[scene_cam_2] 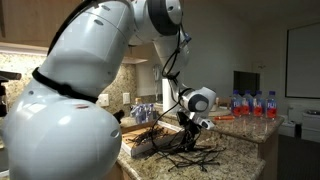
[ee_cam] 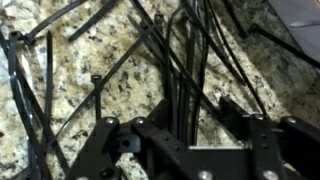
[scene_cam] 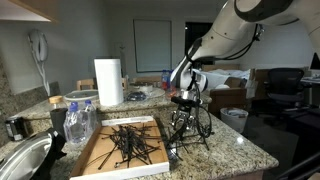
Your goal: Pick up some of the black cables from the counter and put them in the box
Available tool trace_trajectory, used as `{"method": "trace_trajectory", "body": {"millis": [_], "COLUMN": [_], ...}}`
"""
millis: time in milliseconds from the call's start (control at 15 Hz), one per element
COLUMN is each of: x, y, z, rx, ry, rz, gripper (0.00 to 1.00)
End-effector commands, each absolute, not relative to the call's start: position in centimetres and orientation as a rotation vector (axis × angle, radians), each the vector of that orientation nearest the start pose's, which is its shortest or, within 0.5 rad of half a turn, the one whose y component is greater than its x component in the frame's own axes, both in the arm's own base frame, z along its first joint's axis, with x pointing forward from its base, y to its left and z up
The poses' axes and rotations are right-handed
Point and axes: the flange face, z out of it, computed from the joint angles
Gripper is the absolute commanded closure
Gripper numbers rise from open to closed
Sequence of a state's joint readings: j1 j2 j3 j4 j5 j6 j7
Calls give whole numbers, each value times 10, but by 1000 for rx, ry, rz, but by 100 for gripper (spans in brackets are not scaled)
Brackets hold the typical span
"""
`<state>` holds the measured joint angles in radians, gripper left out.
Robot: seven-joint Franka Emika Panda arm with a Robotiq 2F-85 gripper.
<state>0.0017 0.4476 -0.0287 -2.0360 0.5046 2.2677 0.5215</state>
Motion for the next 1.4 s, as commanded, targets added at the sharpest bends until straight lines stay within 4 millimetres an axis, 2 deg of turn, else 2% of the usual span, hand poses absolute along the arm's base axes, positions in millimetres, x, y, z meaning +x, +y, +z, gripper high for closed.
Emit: {"method": "trace_trajectory", "body": {"millis": [0,133,267,467,533,733,800,933,1333], "x": [576,575,575,576,575,575,574,572,576], "y": [-6,-6,-5,-5,-6,-5,-6,-8,-6], "z": [199,196,193,192,193,195,197,202,217], "rx": [-2503,-2496,-2486,-2467,-2465,-2465,-2465,-2470,-2489], "ry": [1298,1300,1302,1313,1317,1321,1329,1328,1312], "rz": [457,471,485,487,487,482,474,464,448], "gripper": [73,86,93,96,92,92,67,62,23]}}
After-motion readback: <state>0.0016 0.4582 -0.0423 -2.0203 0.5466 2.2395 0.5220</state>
